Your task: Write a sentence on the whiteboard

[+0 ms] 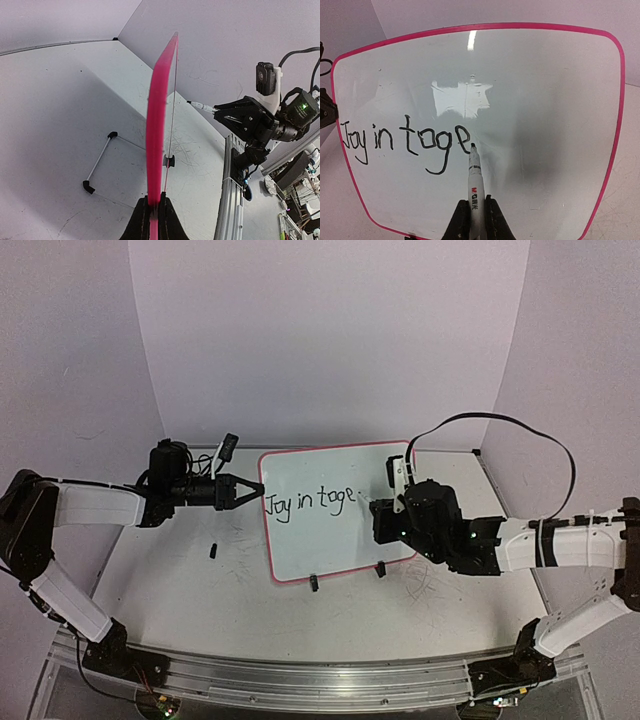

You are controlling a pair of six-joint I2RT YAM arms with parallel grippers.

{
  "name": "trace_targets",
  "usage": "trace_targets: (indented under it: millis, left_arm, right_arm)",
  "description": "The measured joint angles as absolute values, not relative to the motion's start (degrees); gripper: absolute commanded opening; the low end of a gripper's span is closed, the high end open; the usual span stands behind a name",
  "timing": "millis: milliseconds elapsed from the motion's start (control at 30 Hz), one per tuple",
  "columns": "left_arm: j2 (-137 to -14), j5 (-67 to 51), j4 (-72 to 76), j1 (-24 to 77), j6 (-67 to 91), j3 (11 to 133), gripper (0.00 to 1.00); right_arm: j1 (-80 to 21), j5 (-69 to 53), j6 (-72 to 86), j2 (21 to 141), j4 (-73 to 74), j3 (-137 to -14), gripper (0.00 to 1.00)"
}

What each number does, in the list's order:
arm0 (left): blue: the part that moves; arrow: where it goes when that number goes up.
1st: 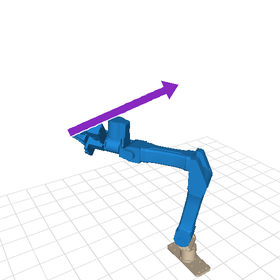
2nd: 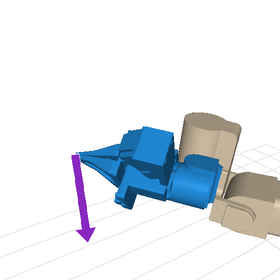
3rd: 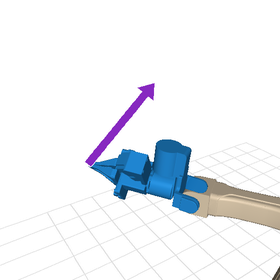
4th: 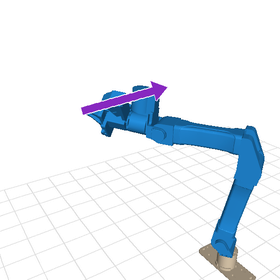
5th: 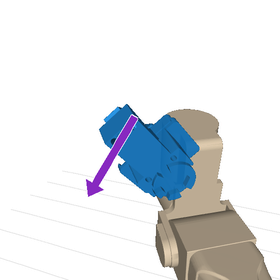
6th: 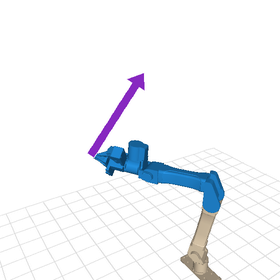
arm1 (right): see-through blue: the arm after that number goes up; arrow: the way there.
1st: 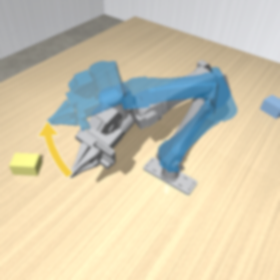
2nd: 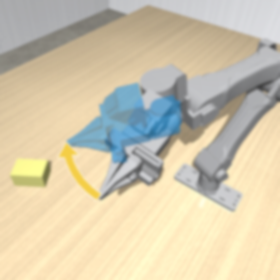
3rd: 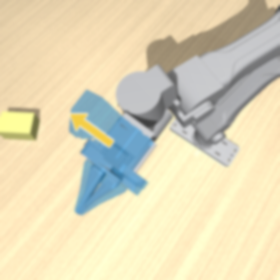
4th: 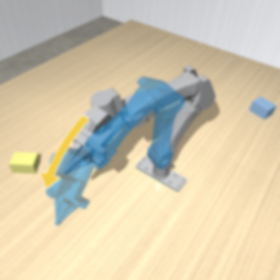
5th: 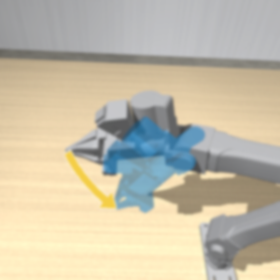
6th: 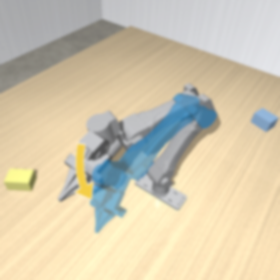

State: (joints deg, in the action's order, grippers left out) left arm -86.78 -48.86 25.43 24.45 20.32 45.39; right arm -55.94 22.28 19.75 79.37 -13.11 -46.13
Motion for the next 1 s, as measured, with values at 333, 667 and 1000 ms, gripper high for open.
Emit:
trace_targets:
  millis: [333,667,1000]
  left_arm:
    - [-86.8,-48.8,25.4,24.5,19.9,45.4,0.0]
    - [-86.8,-48.3,24.9,24.6,19.6,45.4,0.0]
    - [-86.8,-47.8,24.0,24.6,19.4,45.4,0.0]
  right_arm:
    - [-55.9,22.2,19.5,79.4,-12.6,-46.1,0.0]
    - [-55.9,21.9,19.3,79.4,-12.4,-46.2,0.0]
    - [-55.4,22.2,19.6,79.4,-12.4,-46.1,0.0]
